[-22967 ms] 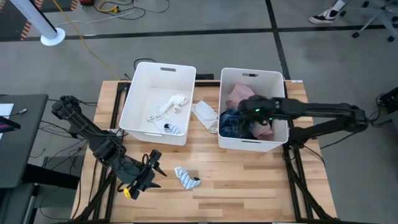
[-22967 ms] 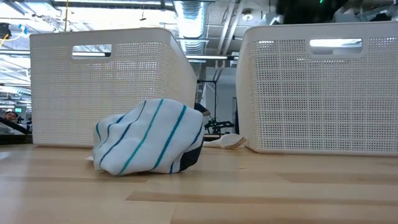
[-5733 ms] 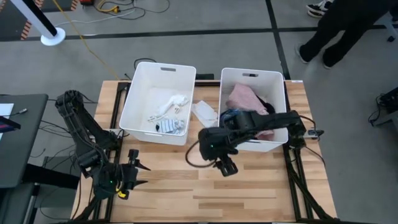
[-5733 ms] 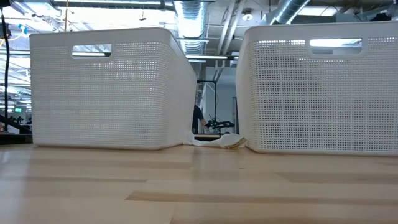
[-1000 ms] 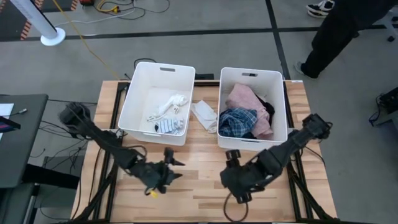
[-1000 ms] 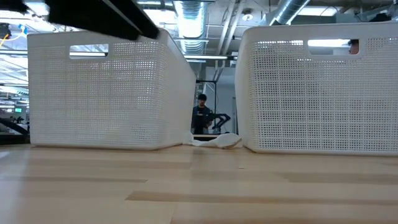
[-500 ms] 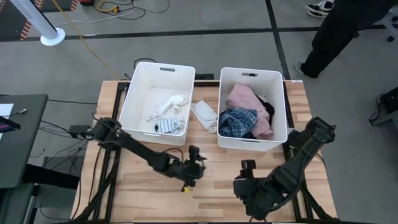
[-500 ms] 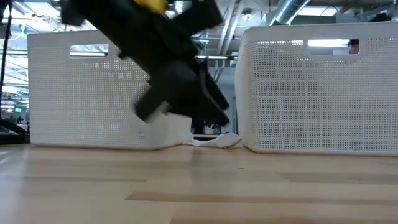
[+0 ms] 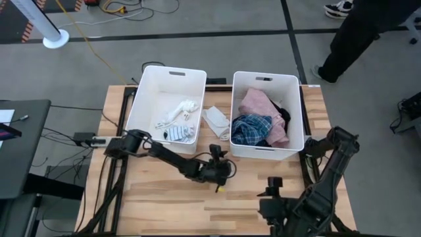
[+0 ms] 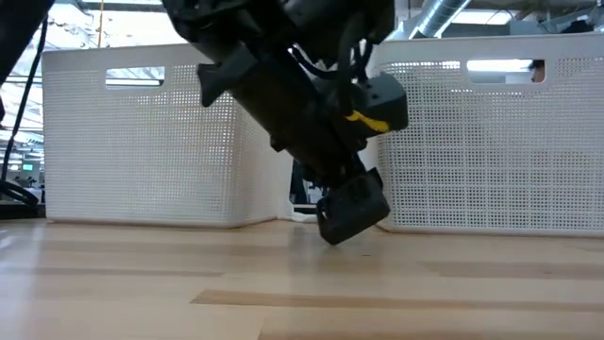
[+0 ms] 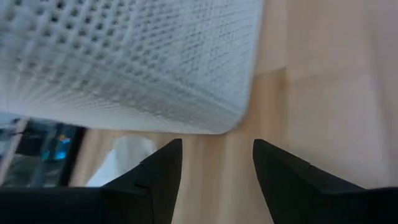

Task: Sort clothes
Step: Put the white sock in the left white laundry bin

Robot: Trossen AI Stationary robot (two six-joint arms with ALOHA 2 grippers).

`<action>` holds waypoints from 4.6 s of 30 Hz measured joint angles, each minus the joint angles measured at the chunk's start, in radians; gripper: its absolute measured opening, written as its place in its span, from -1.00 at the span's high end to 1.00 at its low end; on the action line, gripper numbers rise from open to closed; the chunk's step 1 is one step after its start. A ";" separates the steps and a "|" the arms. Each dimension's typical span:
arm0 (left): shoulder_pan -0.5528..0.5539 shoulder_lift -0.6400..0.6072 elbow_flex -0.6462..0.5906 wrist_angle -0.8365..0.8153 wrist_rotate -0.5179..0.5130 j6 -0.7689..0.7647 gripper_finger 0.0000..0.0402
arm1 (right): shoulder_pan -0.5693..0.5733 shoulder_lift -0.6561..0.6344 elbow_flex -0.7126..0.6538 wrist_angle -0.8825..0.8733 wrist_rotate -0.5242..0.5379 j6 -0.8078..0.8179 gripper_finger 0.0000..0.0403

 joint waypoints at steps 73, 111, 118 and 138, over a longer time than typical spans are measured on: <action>0.004 -0.134 0.020 -0.338 0.445 -0.098 1.00 | 0.097 0.044 -0.087 -0.026 0.035 0.164 -0.29; -0.200 -0.349 0.026 -0.568 0.639 -0.257 -0.35 | -0.048 0.043 -0.292 0.363 0.062 -0.097 -0.29; -0.243 -0.421 0.026 -0.763 0.591 -0.326 -0.35 | -0.155 0.043 -0.491 0.760 0.061 -0.267 -0.29; -0.424 -0.458 0.026 -1.013 0.381 -0.539 -0.36 | -0.415 0.043 -0.856 1.369 -0.019 -0.421 -0.29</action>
